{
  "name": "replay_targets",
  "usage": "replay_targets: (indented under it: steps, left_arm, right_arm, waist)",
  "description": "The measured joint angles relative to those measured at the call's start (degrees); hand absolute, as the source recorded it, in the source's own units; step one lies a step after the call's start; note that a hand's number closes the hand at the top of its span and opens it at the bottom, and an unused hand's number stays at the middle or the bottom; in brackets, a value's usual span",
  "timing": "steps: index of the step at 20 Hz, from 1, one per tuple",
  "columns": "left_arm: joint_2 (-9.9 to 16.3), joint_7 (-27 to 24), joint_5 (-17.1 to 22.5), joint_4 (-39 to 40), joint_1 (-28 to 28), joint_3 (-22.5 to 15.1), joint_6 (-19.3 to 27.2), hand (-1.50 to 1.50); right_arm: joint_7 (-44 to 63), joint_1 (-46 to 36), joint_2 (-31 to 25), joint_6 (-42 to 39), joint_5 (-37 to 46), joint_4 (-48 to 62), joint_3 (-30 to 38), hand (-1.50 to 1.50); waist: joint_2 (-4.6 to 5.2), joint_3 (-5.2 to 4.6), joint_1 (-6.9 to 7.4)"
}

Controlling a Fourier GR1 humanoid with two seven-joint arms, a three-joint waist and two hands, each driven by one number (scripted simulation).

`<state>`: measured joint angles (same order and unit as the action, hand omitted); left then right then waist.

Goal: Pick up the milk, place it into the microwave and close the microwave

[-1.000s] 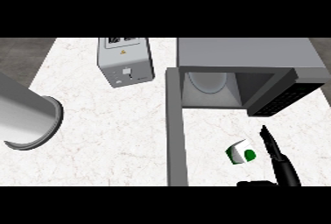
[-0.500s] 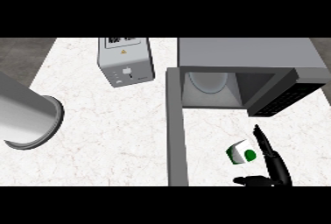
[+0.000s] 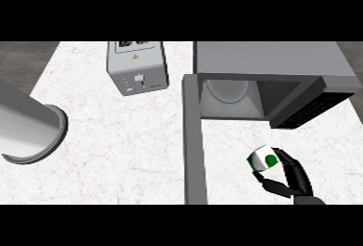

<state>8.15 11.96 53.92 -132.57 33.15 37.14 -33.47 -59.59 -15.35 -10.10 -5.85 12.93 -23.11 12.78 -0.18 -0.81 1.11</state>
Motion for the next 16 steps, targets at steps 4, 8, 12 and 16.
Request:
replay_targets:
  steps: [4, 8, 12, 16]
  left_arm:
    - [-0.09, 0.31, 0.21, -0.08, -0.67, -0.17, 0.38, -1.50]
    - [1.18, 0.68, 2.38, 0.01, -0.27, 1.28, 0.17, -1.50]
    - [0.66, 1.09, 2.97, -0.22, -0.47, 1.03, -0.01, -1.50]
    - [-0.17, 1.28, 3.60, -0.23, 0.21, 1.50, -1.36, -1.50]
  right_arm:
    - [-0.52, -2.58, 0.01, -0.13, 0.48, 2.39, -0.33, 1.50]
    - [-1.21, -4.30, 0.72, -0.02, 0.32, 3.80, -0.17, 1.50]
    - [-1.49, -5.68, 2.36, 0.08, -0.40, 4.55, 0.26, 1.50]
    - [-0.56, -8.45, 3.63, 1.17, -2.71, 5.12, 2.66, 1.50]
  waist:
    - [0.14, 0.27, 0.19]
    - [0.23, 0.58, 0.49]
    - [0.27, 0.63, 0.31]
    - [0.33, 0.81, 0.35]
